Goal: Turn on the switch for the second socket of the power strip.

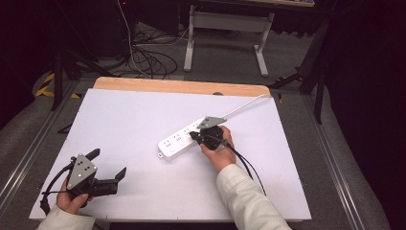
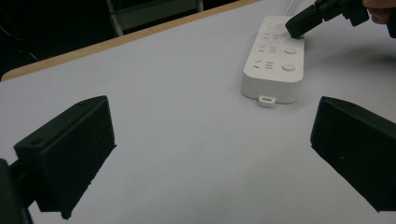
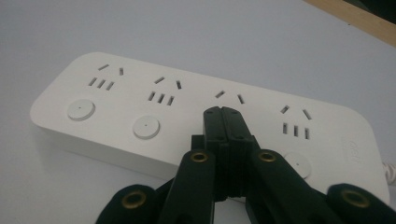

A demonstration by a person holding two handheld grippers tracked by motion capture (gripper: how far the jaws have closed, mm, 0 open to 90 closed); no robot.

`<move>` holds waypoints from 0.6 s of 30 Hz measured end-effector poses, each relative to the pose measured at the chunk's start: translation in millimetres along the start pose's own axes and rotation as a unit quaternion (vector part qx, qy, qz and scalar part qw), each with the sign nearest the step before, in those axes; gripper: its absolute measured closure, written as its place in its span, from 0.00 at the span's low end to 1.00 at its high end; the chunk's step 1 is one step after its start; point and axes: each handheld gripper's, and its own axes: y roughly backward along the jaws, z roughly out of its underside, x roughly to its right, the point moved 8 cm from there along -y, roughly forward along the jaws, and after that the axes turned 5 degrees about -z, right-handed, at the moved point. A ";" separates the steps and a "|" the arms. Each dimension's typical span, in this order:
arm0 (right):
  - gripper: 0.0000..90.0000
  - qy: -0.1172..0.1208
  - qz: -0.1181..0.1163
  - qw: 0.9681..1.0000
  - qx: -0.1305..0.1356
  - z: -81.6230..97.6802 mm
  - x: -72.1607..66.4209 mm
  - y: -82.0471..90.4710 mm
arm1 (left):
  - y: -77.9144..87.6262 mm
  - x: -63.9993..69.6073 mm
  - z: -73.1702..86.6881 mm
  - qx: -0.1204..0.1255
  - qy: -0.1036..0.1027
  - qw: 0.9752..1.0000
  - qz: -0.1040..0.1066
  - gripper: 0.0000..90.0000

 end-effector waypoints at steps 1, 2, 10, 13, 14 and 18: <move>1.00 0.000 -0.001 1.000 0.000 0.1 0.1 -0.1 | -0.1 0.1 0.0 0.000 0.001 1.000 0.000 0.00; 1.00 -0.002 -0.002 1.000 0.000 0.3 0.6 -0.1 | -0.1 0.1 0.0 0.000 0.001 1.000 0.000 0.00; 1.00 0.017 0.010 1.000 -0.004 -0.4 -1.7 -2.4 | 0.1 0.1 0.3 -0.001 -0.001 1.000 0.000 0.00; 1.00 0.012 0.010 1.000 -0.003 -0.6 -1.7 -3.0 | 0.4 -0.4 0.3 -0.001 -0.003 1.000 -0.001 0.00; 1.00 0.011 0.010 1.000 -0.002 -0.4 -1.6 -3.0 | 0.4 -0.6 0.3 -0.001 -0.003 1.000 -0.001 0.00; 1.00 0.010 0.009 1.000 0.000 0.1 -1.5 -3.2 | 0.0 -0.1 0.4 -0.001 -0.001 1.000 0.000 0.00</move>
